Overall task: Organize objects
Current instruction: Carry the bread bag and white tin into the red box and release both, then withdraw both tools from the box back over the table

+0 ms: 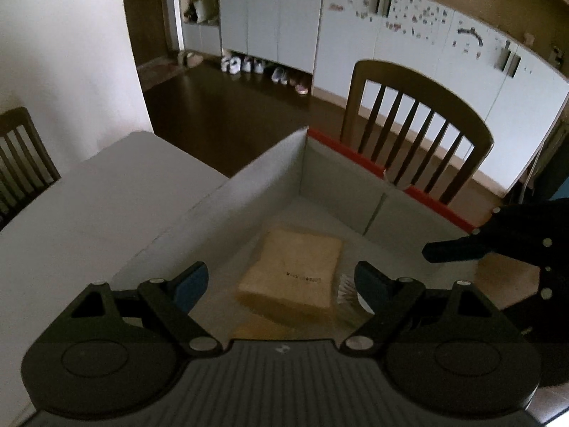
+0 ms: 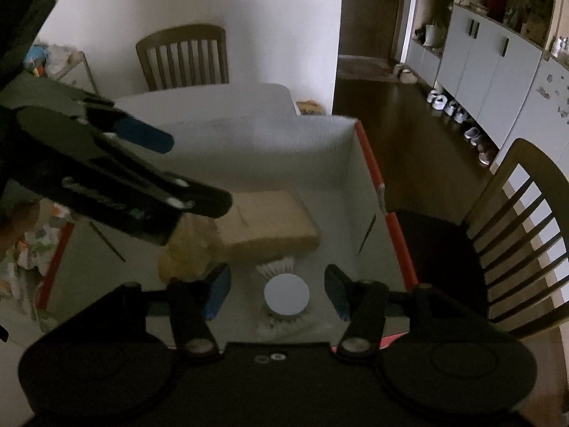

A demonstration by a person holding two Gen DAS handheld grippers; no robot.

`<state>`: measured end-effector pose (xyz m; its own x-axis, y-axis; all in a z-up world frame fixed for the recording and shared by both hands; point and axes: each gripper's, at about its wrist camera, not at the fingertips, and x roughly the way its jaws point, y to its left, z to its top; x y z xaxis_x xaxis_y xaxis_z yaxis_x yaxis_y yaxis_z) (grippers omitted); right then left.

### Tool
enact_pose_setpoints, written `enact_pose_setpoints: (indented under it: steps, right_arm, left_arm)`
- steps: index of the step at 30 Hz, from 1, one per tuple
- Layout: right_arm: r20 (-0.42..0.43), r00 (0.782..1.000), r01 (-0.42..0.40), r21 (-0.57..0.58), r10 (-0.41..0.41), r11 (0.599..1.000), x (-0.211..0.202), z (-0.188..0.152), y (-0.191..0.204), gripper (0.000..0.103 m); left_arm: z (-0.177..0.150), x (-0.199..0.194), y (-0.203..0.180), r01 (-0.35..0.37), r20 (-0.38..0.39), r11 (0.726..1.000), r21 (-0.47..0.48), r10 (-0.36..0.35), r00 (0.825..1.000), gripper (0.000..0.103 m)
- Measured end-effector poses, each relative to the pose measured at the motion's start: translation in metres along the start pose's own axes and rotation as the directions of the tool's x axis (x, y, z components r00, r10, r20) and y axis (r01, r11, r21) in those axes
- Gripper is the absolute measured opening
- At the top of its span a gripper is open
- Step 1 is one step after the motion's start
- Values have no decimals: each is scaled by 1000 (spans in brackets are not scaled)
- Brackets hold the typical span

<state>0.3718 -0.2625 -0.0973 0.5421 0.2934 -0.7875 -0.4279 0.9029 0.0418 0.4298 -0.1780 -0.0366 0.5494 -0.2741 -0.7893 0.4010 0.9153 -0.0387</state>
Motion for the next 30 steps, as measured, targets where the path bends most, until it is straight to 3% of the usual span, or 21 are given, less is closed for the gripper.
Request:
enact_pose_setpoints:
  steps: [13,20,30]
  right_arm:
    - [65,998,-2,38,0,999,-40,-6,37,64]
    - [91,996,-3,48,-1,999,-57,-12,69,65]
    - [130,991,-22,46,16,999,-76,-23,125,77]
  left_arm:
    - [-46,-89,17,-16,142,999,-31,20,990,89]
    - [-81,-134,32,-8,190,998,-57,19,982,89]
    - [-138,-186,69,-29,213,994,-104,51,976,89]
